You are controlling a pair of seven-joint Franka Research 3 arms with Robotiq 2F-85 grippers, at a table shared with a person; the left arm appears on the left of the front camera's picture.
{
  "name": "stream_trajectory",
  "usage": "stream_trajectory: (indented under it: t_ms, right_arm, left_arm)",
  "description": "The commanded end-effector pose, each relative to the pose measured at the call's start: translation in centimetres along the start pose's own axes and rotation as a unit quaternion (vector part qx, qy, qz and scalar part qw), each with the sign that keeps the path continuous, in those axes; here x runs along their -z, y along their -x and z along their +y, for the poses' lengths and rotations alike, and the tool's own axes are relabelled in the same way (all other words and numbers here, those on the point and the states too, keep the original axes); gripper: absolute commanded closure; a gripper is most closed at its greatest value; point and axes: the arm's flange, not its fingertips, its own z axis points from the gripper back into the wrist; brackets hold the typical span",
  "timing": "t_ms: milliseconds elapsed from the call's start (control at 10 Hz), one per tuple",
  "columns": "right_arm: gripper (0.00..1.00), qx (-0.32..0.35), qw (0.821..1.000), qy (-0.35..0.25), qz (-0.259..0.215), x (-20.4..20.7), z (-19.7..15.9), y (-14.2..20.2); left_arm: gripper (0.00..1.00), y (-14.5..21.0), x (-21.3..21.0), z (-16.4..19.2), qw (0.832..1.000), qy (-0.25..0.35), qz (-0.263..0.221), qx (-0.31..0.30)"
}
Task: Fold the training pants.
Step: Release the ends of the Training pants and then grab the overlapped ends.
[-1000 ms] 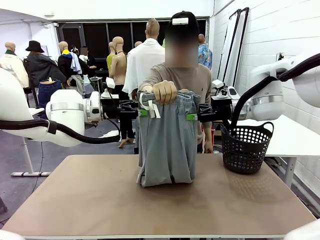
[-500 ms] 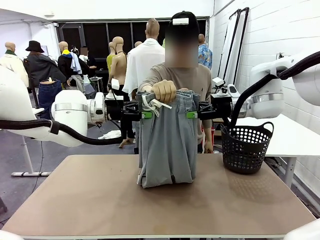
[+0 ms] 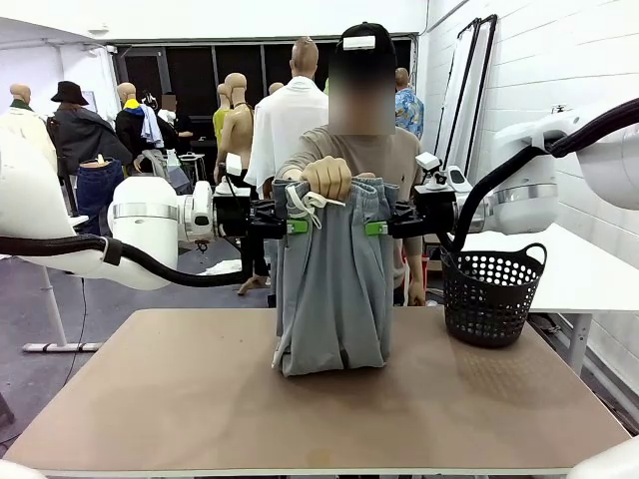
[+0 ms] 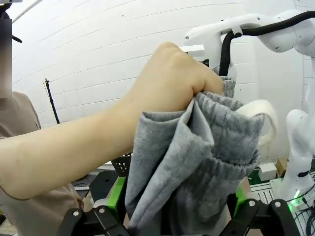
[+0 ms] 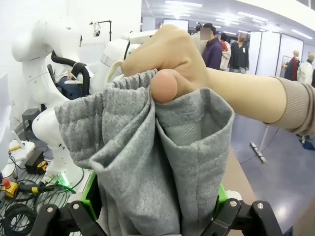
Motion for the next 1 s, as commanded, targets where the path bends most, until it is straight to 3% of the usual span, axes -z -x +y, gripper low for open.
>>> stream_trajectory:
  t_ms: [0,900]
  right_arm:
    - [0.0,0.0,1.0,0.001,-0.019,1.1,-0.7,-0.8]
    - [0.0,0.047,0.998,-0.03,-0.025,-0.2,0.7,-1.3]
  left_arm:
    - [0.0,-0.2,0.3,0.3,1.0,0.013,0.001,-0.004]
    - [0.0,-0.6,-3.0,-3.0,0.999,0.048,-0.006,-0.016]
